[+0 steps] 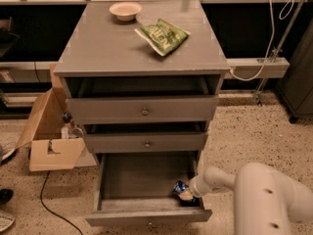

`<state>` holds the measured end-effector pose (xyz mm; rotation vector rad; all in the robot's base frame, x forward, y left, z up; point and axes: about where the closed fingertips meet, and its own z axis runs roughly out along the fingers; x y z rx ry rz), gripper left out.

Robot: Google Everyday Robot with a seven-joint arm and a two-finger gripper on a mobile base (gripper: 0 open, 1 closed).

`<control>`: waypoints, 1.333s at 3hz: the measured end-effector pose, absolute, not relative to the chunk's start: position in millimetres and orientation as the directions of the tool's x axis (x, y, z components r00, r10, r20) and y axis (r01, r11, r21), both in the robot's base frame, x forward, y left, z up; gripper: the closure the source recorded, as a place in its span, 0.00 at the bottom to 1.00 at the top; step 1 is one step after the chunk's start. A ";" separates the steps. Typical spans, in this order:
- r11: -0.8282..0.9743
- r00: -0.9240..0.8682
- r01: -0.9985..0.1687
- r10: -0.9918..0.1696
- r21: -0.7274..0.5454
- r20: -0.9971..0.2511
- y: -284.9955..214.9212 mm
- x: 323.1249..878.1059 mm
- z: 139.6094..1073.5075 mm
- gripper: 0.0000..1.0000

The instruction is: Pick pepsi can from bottom drawer and place on counter

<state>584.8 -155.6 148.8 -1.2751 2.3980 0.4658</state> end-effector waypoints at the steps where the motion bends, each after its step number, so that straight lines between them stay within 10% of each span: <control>1: 0.401 -0.373 -0.911 -0.705 0.095 -0.603 -146.7 556.7 223.6 1.00; 4: 0.245 -0.151 -0.969 -0.685 -0.031 -0.713 -163.0 525.1 318.6 1.00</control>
Offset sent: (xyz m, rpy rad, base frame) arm -0.0871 -0.0246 0.2703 0.2968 -0.3864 0.4386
